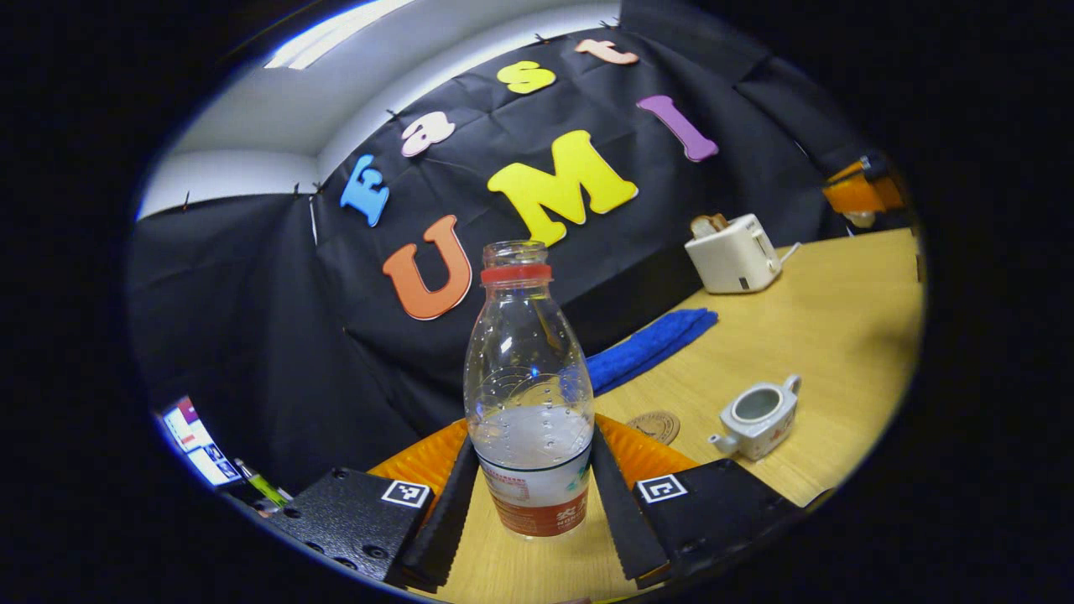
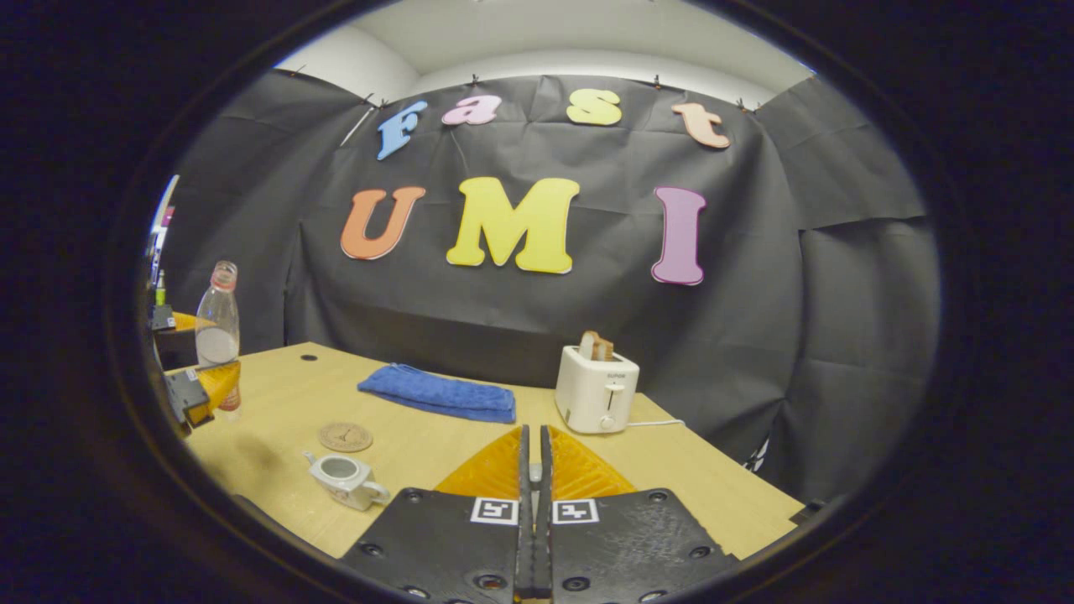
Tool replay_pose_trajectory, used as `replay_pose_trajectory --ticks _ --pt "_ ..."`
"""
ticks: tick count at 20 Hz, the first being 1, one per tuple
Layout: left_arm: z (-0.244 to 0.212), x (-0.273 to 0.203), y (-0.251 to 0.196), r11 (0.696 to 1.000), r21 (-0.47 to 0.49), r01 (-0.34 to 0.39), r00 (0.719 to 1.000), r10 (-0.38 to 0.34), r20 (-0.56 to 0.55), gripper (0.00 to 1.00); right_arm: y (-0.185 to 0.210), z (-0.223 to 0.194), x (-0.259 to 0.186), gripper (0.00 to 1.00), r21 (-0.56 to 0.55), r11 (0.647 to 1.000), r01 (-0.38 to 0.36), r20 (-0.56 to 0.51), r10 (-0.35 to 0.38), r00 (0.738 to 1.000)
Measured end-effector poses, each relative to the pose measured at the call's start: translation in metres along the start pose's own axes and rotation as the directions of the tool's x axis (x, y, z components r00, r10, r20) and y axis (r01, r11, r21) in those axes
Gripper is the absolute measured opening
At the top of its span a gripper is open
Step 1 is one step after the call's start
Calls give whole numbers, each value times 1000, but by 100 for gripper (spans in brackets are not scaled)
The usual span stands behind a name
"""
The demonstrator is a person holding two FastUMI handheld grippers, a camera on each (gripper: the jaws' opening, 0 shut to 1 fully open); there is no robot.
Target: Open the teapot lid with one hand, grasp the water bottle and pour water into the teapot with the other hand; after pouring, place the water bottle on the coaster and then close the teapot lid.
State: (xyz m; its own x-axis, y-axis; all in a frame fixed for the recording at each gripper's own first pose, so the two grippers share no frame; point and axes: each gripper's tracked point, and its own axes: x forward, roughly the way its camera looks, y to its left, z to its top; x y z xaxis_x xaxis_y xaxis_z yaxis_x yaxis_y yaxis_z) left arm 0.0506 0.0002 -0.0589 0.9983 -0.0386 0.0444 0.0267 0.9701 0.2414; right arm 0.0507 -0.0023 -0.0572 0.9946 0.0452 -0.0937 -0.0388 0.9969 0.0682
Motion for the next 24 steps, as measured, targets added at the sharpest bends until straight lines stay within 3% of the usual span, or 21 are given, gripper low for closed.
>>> replay_pose_trajectory --ticks 3,4,10,15,16,17,24 --pt "19 26 -12 977 -199 73 997 -67 34 75 -9 -9 9 3 -13 1000 19 -15 -19 1000" --pt "26 35 -12 968 -241 77 997 -67 48 75 -12 -11 12 0 -9 1000 26 -20 -26 999" --pt "42 88 -29 909 -395 134 990 -104 97 75 -19 -17 17 0 0 999 36 -39 -36 999" --pt "20 122 -59 903 -395 167 986 -153 68 76 -20 -28 24 0 7 999 32 -67 -32 997" --pt "16 127 -65 900 -399 175 985 -163 64 80 -20 -30 24 0 4 999 33 -70 -32 997" --pt "12 130 -70 897 -402 184 983 -176 56 76 -20 -31 25 0 0 999 34 -73 -34 997" --pt "-28 145 -87 911 -367 190 976 -217 -34 76 -15 -37 28 0 -18 999 30 -87 -31 996"
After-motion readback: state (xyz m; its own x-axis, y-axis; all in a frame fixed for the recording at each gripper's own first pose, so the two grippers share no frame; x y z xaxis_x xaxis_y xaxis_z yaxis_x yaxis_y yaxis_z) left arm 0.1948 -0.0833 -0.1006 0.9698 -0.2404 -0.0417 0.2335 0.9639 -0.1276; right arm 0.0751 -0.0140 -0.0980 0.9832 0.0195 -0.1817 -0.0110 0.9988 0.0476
